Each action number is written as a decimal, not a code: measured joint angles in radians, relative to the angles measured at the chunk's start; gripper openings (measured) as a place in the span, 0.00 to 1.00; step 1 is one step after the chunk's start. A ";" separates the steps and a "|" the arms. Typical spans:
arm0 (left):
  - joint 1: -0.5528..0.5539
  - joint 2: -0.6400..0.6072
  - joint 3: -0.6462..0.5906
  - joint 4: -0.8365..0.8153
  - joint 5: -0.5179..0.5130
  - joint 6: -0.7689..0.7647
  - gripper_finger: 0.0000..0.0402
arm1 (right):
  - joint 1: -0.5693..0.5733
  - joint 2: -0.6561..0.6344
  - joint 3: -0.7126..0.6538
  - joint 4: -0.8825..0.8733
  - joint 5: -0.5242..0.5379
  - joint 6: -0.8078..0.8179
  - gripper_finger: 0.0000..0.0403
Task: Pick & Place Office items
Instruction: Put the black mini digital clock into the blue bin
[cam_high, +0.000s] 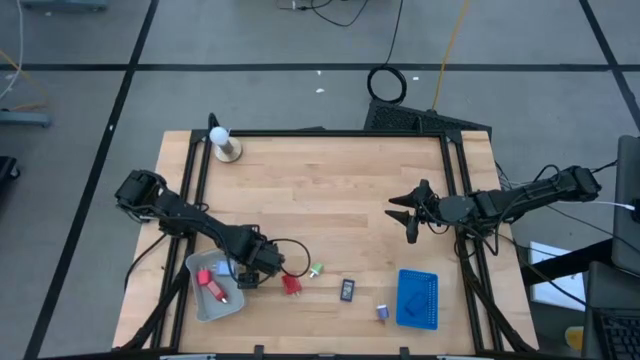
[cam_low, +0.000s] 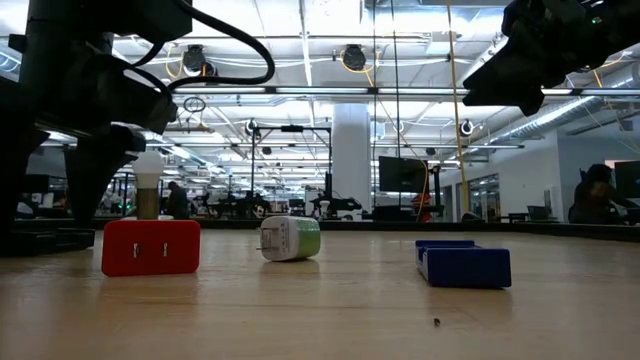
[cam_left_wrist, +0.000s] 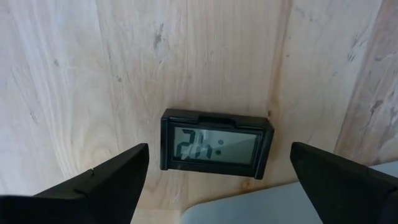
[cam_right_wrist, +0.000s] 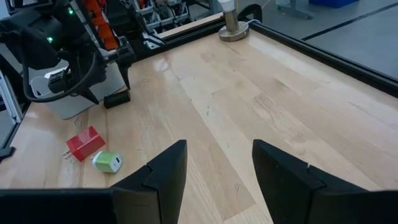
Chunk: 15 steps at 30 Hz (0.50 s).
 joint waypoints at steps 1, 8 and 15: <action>0.000 0.000 0.000 0.000 -0.002 0.001 0.99 | 0.000 0.000 0.000 0.000 0.000 0.000 0.43; 0.000 0.000 0.000 0.008 -0.010 0.009 0.99 | 0.000 0.000 0.000 0.000 0.000 0.000 0.43; 0.000 0.000 -0.001 0.024 -0.013 0.027 0.99 | 0.000 0.000 0.000 0.000 -0.001 0.000 0.43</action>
